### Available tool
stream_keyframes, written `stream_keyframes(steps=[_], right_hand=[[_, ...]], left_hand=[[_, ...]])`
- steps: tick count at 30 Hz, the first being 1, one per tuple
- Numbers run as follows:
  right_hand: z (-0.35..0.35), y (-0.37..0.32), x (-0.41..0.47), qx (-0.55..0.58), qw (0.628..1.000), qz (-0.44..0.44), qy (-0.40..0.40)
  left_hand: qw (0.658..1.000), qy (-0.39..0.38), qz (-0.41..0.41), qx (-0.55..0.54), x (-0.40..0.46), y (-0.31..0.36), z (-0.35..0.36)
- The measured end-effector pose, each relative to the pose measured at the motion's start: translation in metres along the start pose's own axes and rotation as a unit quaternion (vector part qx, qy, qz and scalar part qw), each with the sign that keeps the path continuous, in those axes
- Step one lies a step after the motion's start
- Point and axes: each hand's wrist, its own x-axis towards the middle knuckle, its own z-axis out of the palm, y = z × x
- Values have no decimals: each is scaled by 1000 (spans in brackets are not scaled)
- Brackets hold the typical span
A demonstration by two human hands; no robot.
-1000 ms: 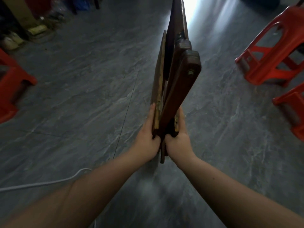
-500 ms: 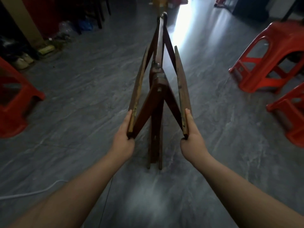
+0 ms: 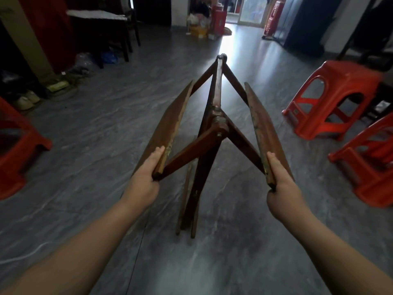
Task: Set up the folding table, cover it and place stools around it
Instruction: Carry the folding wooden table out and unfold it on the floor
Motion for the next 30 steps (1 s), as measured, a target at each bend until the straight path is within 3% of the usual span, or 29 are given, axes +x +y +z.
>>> stream_keyframes(steps=[7,14,24,30], right_hand=[[-42,-6,21,-76,997,-9,19],[-78,-24,53,-137,990,-40,16],[-120,-59,81,-224,971,-84,-4],[-143,-74,101,-342,931,-125,-14]], left_hand=[[994,46,13,97,26,35,-40],[973,33,27,229,52,55,-93],[911,11,60,408,84,117,-163],[871,-4,85,483,99,143,-190]])
